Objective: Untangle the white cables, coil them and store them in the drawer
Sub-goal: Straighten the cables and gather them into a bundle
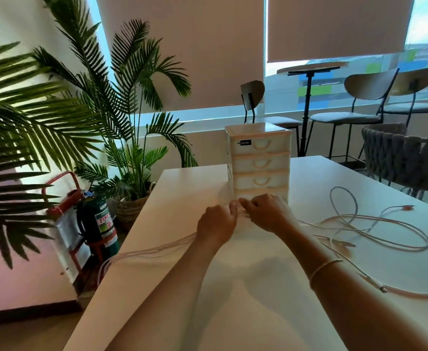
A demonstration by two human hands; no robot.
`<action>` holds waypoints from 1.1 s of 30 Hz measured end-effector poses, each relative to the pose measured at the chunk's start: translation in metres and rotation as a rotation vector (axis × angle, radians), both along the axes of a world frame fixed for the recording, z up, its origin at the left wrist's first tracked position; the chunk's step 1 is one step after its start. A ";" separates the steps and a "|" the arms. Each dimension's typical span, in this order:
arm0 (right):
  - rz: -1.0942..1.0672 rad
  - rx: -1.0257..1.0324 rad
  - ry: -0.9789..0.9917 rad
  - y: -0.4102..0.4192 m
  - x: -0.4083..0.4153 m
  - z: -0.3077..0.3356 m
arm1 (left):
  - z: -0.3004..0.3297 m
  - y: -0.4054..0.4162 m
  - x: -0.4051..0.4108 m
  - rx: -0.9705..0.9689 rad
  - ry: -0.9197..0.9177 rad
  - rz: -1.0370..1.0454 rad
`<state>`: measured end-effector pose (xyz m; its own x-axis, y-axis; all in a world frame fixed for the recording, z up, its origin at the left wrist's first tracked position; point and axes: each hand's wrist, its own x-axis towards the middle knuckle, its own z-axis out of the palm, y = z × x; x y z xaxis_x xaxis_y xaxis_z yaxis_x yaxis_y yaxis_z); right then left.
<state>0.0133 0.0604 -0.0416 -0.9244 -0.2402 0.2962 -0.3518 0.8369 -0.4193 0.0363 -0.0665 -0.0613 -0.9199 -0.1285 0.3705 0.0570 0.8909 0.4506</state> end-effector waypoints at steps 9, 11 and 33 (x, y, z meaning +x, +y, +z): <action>-0.087 0.005 0.174 -0.002 -0.001 -0.008 | -0.001 -0.001 0.018 -0.018 0.140 -0.109; -0.034 0.036 0.234 -0.006 0.002 -0.008 | -0.002 -0.012 0.012 0.030 0.108 -0.062; 0.117 -0.385 0.031 -0.015 0.014 0.025 | 0.038 -0.005 0.018 0.458 -0.142 -0.191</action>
<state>0.0270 0.0450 -0.0170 -0.8866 -0.2093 0.4124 -0.4528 0.5742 -0.6821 0.0546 -0.0715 -0.0231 -0.9800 -0.0732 0.1850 0.1091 0.5802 0.8072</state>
